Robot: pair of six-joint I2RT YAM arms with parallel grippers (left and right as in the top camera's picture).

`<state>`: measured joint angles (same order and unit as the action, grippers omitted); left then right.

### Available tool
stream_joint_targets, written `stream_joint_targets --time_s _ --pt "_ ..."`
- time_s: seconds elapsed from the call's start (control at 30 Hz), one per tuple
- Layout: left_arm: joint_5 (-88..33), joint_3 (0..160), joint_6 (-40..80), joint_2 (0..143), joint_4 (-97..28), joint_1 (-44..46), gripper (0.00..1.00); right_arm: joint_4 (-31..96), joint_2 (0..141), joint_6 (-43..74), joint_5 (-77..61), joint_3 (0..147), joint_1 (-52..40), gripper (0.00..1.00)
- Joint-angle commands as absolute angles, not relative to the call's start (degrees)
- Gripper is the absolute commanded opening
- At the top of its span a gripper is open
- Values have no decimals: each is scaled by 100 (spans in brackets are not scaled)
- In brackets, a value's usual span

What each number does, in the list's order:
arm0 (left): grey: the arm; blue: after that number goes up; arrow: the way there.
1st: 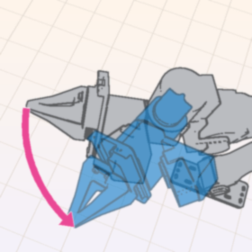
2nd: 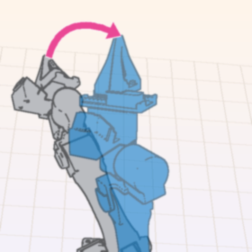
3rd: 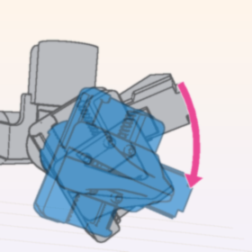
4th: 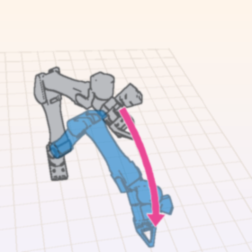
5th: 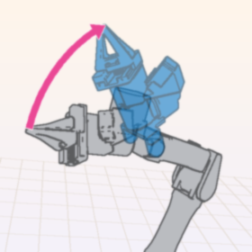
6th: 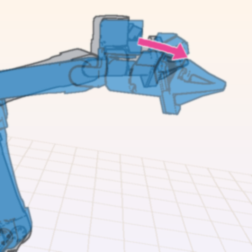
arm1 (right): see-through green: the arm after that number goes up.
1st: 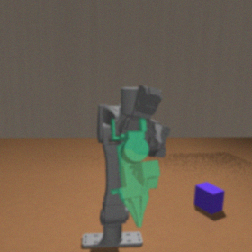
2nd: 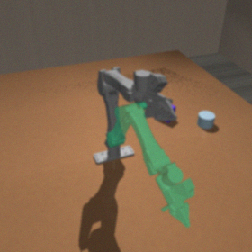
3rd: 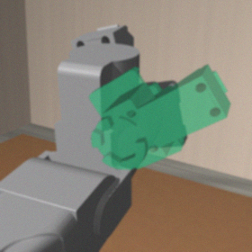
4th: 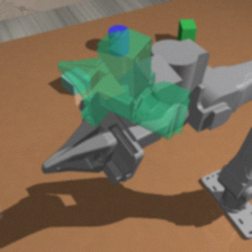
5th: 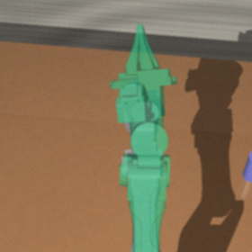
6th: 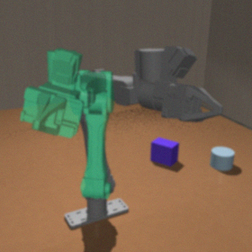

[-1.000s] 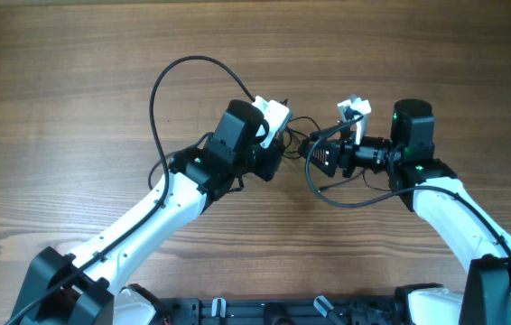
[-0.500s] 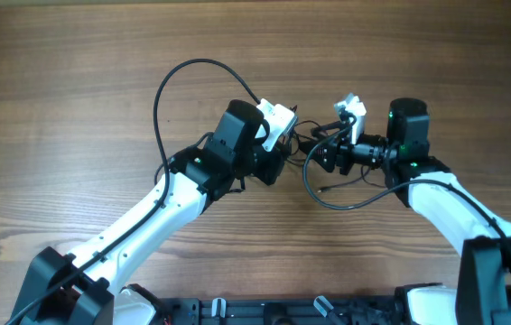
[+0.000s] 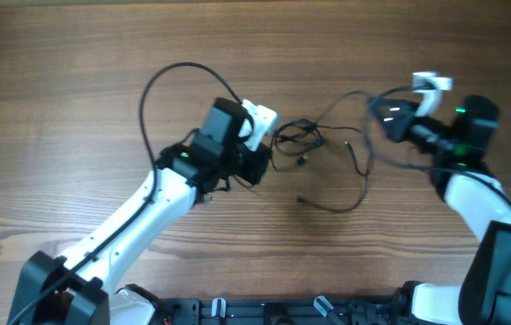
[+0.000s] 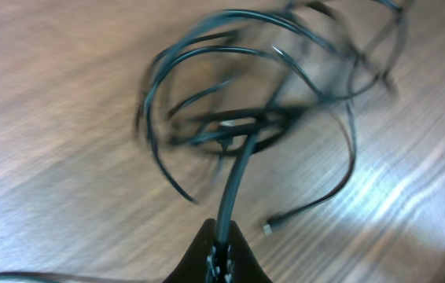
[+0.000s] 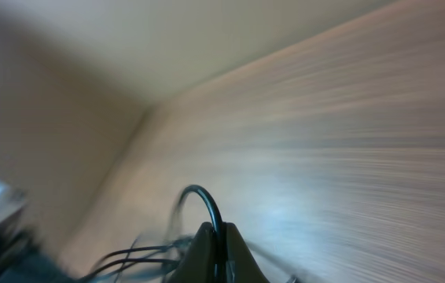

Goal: Untangle cables

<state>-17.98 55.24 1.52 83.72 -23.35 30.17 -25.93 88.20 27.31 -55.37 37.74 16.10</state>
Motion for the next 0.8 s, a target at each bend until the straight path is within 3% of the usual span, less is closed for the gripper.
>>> stream_joint_targets --time_s 0.0,0.17,0.4,0.53,0.63,0.77 --pt "-1839 5546 45 7900 -2292 2438 4 -2377 8888 3710 -4630 3793 2604 4" --pt "-1155 5546 904 7389 -2143 1234 4 -1608 8888 3756 -3844 3793 3557 4" --pt "-738 5546 2689 7363 -1728 -427 4 -1380 8890 3699 -3881 3791 3599 4" --pt "-526 5546 4034 7459 -1955 -943 4 -1393 8890 3426 -4147 3791 3586 4" --pt "537 5546 6001 7472 -2663 -1286 4 -1411 8890 3273 -4440 3791 3583 5" --pt "591 5546 5951 7481 -2556 -1337 4 -1577 8890 3186 -4952 3791 3389 5"
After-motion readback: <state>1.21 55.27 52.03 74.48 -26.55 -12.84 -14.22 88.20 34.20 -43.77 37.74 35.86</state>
